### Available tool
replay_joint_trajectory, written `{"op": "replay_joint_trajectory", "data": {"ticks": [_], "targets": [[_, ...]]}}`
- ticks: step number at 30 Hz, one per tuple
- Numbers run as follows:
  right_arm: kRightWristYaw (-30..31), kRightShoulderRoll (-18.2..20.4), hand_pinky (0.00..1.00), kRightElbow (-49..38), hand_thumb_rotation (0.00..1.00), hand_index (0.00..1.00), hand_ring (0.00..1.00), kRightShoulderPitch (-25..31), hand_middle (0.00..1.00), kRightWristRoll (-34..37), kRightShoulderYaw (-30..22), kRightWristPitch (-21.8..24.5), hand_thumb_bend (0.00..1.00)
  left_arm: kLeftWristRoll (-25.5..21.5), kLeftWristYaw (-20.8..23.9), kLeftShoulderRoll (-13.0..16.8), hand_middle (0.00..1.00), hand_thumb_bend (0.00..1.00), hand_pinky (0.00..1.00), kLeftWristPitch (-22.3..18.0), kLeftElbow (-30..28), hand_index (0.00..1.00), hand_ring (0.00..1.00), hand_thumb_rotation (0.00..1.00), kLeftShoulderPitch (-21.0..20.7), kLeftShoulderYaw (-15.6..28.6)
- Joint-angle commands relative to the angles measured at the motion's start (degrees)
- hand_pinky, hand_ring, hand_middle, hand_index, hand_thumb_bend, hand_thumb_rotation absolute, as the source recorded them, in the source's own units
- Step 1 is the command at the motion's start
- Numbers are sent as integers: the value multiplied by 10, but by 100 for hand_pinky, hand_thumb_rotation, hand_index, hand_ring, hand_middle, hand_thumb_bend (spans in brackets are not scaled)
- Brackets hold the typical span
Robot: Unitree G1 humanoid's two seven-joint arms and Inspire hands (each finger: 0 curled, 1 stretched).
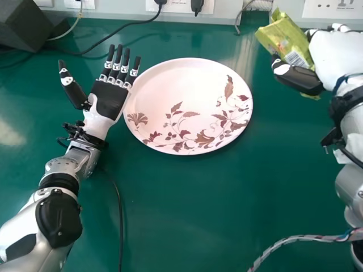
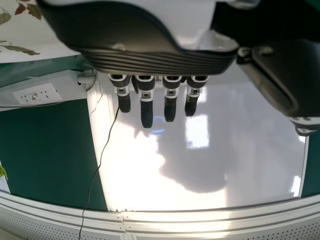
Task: Pick up biscuit and place it in the plate
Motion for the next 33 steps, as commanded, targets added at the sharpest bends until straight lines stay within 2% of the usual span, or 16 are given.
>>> {"op": "replay_joint_trajectory", "data": {"ticks": [1, 9, 16, 24, 29, 33], "targets": [[-8, 5, 14, -7, 4, 48, 17, -11, 11, 0, 1, -5, 48, 4, -4, -1, 99, 100, 100, -7, 8, 100, 92, 63, 15, -2], [-3, 11, 14, -6, 4, 47, 17, -17, 12, 4, 4, -18, 48, 1, 8, -1, 99, 100, 100, -8, 4, 100, 92, 64, 19, 0], [12, 34, 13, 1, 4, 47, 16, -41, 11, -6, 23, -18, 48, -1, 24, -1, 99, 100, 100, -8, 1, 100, 93, 62, 22, 3], [-9, 54, 13, 9, 4, 47, 17, -56, 12, -2, 42, -28, 48, 4, 5, 3, 99, 100, 100, -7, -2, 100, 92, 61, 28, -4], [-17, 54, 13, 16, 4, 47, 16, -50, 11, 17, 46, -43, 48, 2, 3, 2, 99, 100, 100, -5, -1, 100, 92, 67, 31, -2], [-35, 56, 13, 21, 4, 47, 17, -46, 11, 28, 51, -50, 48, 2, -2, 2, 100, 100, 100, -3, -1, 100, 93, 67, 34, -2]]}}
